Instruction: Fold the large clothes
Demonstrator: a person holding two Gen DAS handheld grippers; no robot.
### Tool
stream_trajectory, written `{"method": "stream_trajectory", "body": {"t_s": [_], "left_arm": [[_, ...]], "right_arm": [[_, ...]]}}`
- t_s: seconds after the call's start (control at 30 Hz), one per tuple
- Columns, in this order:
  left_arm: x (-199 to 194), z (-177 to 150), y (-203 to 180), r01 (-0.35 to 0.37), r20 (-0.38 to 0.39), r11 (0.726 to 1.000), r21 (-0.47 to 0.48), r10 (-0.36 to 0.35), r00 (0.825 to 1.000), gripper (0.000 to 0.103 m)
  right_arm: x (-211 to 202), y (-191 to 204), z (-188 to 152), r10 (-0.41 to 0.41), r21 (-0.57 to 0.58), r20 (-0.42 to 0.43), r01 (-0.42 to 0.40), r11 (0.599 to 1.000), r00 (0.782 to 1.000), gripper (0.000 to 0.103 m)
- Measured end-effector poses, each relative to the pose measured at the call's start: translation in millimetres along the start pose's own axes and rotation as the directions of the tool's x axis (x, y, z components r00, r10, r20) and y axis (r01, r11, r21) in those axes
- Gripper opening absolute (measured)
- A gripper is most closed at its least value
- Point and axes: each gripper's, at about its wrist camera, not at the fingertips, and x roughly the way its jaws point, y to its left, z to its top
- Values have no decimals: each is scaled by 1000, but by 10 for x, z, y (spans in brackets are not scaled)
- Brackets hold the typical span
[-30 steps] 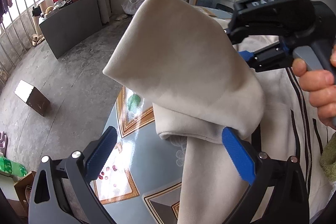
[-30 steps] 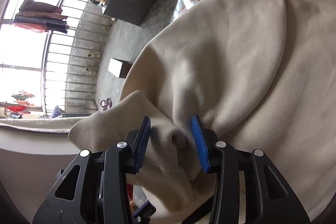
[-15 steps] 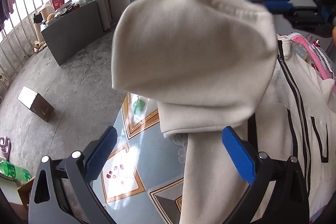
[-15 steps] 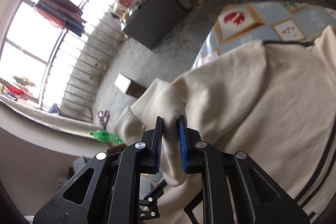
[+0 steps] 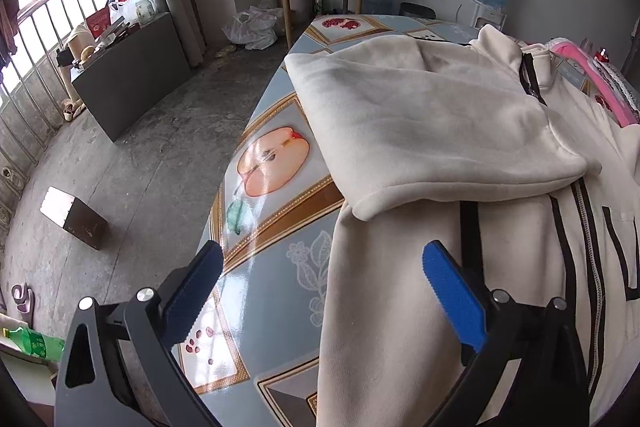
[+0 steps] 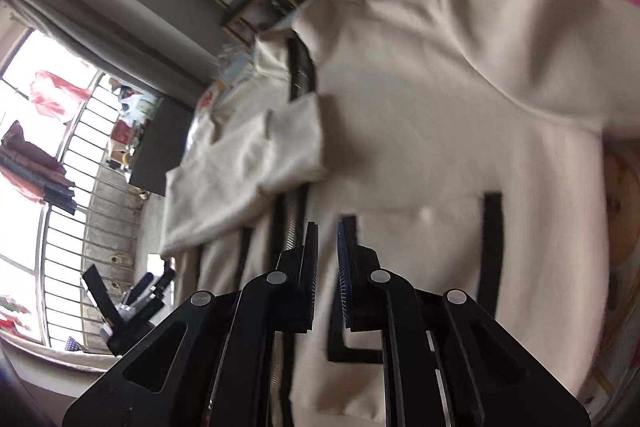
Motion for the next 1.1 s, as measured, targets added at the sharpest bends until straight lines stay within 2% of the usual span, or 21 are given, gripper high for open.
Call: {"method": "stream_trajectory", "body": {"t_s": [0.07, 0.13, 0.23, 0.27, 0.43, 0.47, 0.5, 0.53, 0.63, 0.7, 0.77, 0.8, 0.87, 0.93, 1.0, 1.1], "left_arm": [[39, 21, -22, -14, -9, 1000, 9, 14, 1000, 98], [94, 41, -14, -33, -31, 999, 15, 34, 999, 98], [165, 40, -26, -56, -53, 998, 6, 56, 997, 98], [188, 39, -20, -66, -60, 998, 1, 66, 996, 98], [282, 51, 23, -94, -86, 995, -33, 90, 992, 98], [287, 61, 28, -97, -87, 995, -35, 94, 992, 98], [290, 73, 29, -104, -86, 994, -33, 101, 991, 98], [293, 84, 25, -110, -84, 993, -30, 108, 991, 98], [300, 111, 28, -116, -84, 993, -34, 113, 990, 98], [312, 112, 23, -116, -83, 993, -37, 113, 990, 98], [315, 115, 33, -115, -85, 992, -42, 111, 990, 98], [318, 118, 35, -114, -85, 993, -42, 110, 990, 98], [322, 122, 34, -116, -86, 992, -42, 112, 990, 98], [323, 120, 37, -114, -86, 993, -42, 110, 990, 98], [326, 109, 37, -112, -89, 993, -43, 108, 990, 98], [328, 130, 50, -120, -91, 992, -36, 116, 989, 98]], "right_arm": [[45, -74, 49, 30, 11, -10, -30, 999, 999, 20], [70, 23, 150, 59, -10, -4, -59, 998, 998, 36], [131, 262, 332, 102, -39, -22, -103, 994, 994, 39], [197, 327, 406, 96, -56, -29, -98, 994, 995, 39], [721, 535, 662, -72, -151, -60, 62, 987, 996, 41], [813, 568, 669, -97, -175, -74, 83, 981, 992, 40], [860, 622, 666, -119, -208, -67, 103, 973, 991, 34], [882, 691, 659, -140, -245, -61, 121, 962, 988, 23], [847, 851, 661, -152, -295, -41, 134, 946, 987, 4], [649, 919, 726, -106, -285, 10, 105, 953, 994, 3], [379, 925, 845, -27, -246, 66, 43, 968, 997, 3], [192, 901, 897, 13, -219, 101, 10, 976, 995, 3], [-163, 817, 953, 36, -185, 193, 0, 983, 981, 2], [-449, 657, 949, 17, -147, 266, 23, 989, 964, 2], [-646, 391, 876, -22, -95, 297, 52, 994, 955, 3], [-630, -36, 707, -101, -14, 253, 108, 994, 962, 3]]}}
